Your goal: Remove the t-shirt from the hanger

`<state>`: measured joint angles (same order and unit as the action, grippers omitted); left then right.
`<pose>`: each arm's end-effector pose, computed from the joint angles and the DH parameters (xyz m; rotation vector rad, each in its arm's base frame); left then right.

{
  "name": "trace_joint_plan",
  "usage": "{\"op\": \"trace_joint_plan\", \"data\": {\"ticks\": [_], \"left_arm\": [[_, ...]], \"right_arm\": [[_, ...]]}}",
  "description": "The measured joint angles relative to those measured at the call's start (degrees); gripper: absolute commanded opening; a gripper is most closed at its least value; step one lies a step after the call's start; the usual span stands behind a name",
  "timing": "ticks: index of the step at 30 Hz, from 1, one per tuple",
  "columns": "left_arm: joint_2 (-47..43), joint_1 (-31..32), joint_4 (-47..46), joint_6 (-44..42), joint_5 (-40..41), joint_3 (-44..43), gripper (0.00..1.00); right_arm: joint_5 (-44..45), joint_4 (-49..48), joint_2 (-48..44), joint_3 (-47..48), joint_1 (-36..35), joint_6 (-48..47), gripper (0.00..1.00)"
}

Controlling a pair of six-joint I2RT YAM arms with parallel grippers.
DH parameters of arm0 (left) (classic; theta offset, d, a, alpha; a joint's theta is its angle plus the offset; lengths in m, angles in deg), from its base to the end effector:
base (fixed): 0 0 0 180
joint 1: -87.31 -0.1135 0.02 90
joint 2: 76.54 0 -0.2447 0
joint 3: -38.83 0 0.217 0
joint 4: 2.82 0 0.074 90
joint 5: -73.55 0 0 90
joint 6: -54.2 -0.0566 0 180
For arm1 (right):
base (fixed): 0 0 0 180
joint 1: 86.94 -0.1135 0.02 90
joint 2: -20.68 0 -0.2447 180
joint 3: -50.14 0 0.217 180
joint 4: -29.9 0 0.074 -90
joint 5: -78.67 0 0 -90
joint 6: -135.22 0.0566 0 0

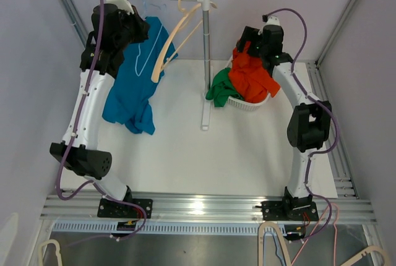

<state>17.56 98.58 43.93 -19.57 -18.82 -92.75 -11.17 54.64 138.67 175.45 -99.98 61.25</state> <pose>0.3316 -0.0685 0.4686 -0.0449 1.7476 -0.3883 0.4625 0.1069 0.3181 0.0512 1.8887 0.3456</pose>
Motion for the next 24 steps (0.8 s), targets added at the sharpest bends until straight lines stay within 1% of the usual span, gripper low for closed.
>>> {"op": "trace_joint_plan", "data": {"ticks": [3,6,13,18,21,24], "left_arm": [[0.42,0.00,-0.09,-0.33,-0.74,-2.54,0.01],[0.44,0.22,-0.17,-0.31,-1.86,-4.00,0.01],[1.40,3.76,-0.13,-2.78,-2.62,-4.24,0.01],[2.56,5.62,0.44,-3.89,-4.90,-3.41,0.01],[2.56,5.75,1.18,-4.07,-5.11,-2.73,0.01],[2.56,5.75,1.92,-4.31,-4.68,-2.64,0.01]], "right_arm": [[-3.50,3.67,-0.02,3.78,2.54,1.51,0.99],[-4.72,3.96,-2.14,5.31,4.04,1.77,0.99],[-7.19,3.76,-13.62,2.51,3.43,1.16,0.99],[-7.17,2.89,-20.59,0.46,3.41,0.44,1.00],[-7.13,2.67,-23.34,-1.20,3.78,0.37,0.99],[-7.19,2.78,-24.13,-1.62,3.98,0.22,0.99]]}}
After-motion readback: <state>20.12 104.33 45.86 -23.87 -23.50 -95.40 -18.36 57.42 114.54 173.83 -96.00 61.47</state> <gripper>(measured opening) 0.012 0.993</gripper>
